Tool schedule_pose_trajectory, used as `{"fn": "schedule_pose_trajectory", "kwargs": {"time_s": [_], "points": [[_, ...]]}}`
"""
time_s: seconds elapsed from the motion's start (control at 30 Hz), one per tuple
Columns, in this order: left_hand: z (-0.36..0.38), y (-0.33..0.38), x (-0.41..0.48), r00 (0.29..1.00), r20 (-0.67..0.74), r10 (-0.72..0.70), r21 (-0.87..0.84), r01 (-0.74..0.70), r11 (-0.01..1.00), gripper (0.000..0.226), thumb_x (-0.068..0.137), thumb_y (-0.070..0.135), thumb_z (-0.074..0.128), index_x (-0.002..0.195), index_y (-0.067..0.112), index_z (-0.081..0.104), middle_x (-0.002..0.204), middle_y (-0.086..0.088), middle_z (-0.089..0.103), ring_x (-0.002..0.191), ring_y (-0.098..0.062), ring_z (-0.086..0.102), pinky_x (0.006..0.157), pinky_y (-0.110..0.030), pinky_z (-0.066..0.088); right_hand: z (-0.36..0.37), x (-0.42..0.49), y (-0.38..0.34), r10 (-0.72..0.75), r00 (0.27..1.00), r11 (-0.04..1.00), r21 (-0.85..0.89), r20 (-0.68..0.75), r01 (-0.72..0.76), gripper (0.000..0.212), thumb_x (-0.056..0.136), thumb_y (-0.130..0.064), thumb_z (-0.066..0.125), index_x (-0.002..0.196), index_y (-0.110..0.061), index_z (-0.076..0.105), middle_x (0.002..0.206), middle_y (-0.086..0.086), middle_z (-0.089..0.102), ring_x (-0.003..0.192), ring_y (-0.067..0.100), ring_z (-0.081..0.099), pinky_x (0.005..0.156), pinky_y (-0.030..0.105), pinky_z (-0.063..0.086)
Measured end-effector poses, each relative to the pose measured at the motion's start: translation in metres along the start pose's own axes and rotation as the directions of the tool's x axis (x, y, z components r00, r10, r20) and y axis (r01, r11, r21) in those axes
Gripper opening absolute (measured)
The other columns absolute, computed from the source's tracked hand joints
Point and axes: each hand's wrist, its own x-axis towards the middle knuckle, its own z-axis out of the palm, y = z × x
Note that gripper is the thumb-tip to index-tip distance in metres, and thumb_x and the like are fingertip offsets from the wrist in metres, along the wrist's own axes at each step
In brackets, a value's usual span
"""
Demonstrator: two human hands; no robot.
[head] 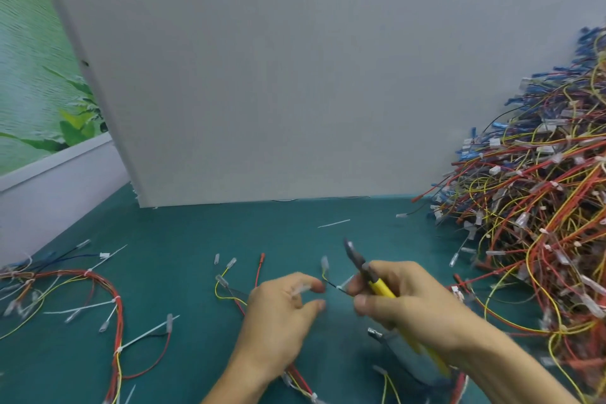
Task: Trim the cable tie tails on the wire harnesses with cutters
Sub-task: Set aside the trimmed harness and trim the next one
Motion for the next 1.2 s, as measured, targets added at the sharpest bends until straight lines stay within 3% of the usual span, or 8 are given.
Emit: {"fn": "schedule_pose_trajectory", "kwargs": {"time_s": [0.1, 0.17, 0.37, 0.57, 0.77, 0.9, 1.0, 1.2], "points": [[0.005, 0.005, -0.003, 0.958, -0.036, 0.284, 0.159, -0.275, 0.948, 0.022, 0.072, 0.01, 0.078, 0.082, 0.028, 0.072, 0.058, 0.026, 0.057, 0.054, 0.012, 0.05, 0.057, 0.0, 0.034, 0.004, 0.003, -0.004, 0.11, 0.983, 0.832, 0.528, 0.145, -0.17, 0.015, 0.068, 0.0, 0.068, 0.081, -0.006, 0.062, 0.063, 0.011, 0.054, 0.045, 0.017, 0.041, 0.048, 0.026, 0.037], [0.009, 0.006, -0.003, 0.897, -0.108, 0.428, 0.255, -0.392, 0.884, 0.022, 0.071, 0.02, 0.077, 0.082, 0.03, 0.06, 0.056, 0.027, 0.044, 0.053, 0.011, 0.044, 0.055, -0.001, 0.031, 0.006, 0.005, -0.004, 0.187, 0.958, 0.711, 0.643, 0.216, -0.283, 0.018, 0.068, -0.002, 0.065, 0.085, -0.006, 0.058, 0.061, 0.009, 0.05, 0.042, 0.015, 0.038, 0.046, 0.025, 0.035], [0.005, 0.001, 0.002, 0.609, 0.021, 0.793, 0.615, -0.634, 0.47, 0.035, 0.076, -0.004, 0.066, 0.099, 0.019, 0.053, 0.058, 0.0, 0.037, 0.053, -0.018, 0.031, 0.045, -0.031, 0.034, 0.008, 0.008, 0.001, 0.286, 0.888, 0.541, 0.704, 0.36, -0.46, 0.021, 0.072, -0.001, 0.06, 0.089, -0.01, 0.052, 0.058, 0.004, 0.045, 0.04, 0.012, 0.036, 0.042, 0.023, 0.034], [0.004, -0.001, 0.002, 0.636, 0.134, 0.76, 0.533, -0.693, 0.486, 0.003, 0.082, 0.015, 0.072, 0.083, 0.017, 0.072, 0.057, -0.001, 0.037, 0.05, -0.02, 0.034, 0.045, -0.027, 0.032, 0.007, 0.009, 0.007, 0.383, 0.866, 0.607, 0.62, 0.321, -0.498, 0.016, 0.09, -0.001, 0.047, 0.079, -0.01, 0.055, 0.057, 0.004, 0.043, 0.04, 0.012, 0.033, 0.043, 0.022, 0.032], [0.008, -0.009, 0.002, 0.89, 0.223, 0.398, 0.165, -0.437, 0.884, 0.021, 0.089, 0.031, 0.059, 0.071, 0.021, 0.062, 0.064, 0.01, 0.051, 0.058, 0.003, 0.045, 0.057, -0.01, 0.034, 0.01, 0.004, 0.006, 0.399, 0.916, 0.868, 0.302, 0.051, -0.395, 0.013, 0.088, 0.004, 0.051, 0.085, -0.005, 0.06, 0.06, 0.01, 0.052, 0.044, 0.018, 0.045, 0.047, 0.024, 0.035], [0.012, -0.019, 0.004, 0.957, 0.22, 0.187, 0.128, -0.219, 0.967, 0.017, 0.079, 0.033, 0.069, 0.07, 0.018, 0.07, 0.067, 0.002, 0.065, 0.063, -0.009, 0.056, 0.064, -0.028, 0.046, -0.002, -0.005, -0.01, 0.199, 0.966, 0.957, -0.179, -0.168, -0.229, 0.018, 0.081, -0.008, 0.062, 0.095, -0.018, 0.067, 0.071, 0.004, 0.062, 0.059, 0.019, 0.058, 0.059, 0.03, 0.048], [0.012, -0.02, 0.004, 0.979, 0.194, 0.055, 0.009, -0.058, 0.998, 0.009, 0.076, 0.021, 0.078, 0.071, 0.025, 0.072, 0.072, 0.005, 0.072, 0.064, -0.005, 0.06, 0.067, -0.024, 0.047, -0.015, -0.012, -0.02, -0.13, 0.971, 0.645, -0.76, -0.202, -0.072, 0.02, 0.08, -0.02, 0.057, 0.099, -0.025, 0.061, 0.085, -0.006, 0.054, 0.08, 0.017, 0.054, 0.073, 0.035, 0.047], [0.008, -0.02, 0.005, 0.971, 0.239, 0.004, -0.061, 0.011, 0.998, 0.032, 0.078, 0.048, 0.058, 0.074, 0.019, 0.07, 0.053, 0.008, 0.047, 0.057, -0.004, 0.042, 0.058, -0.022, 0.034, -0.017, -0.019, -0.026, -0.129, 0.992, 0.39, -0.92, -0.01, 0.041, 0.019, 0.084, -0.021, 0.049, 0.1, -0.027, 0.056, 0.087, -0.009, 0.042, 0.089, 0.021, 0.052, 0.075, 0.039, 0.048]]}}
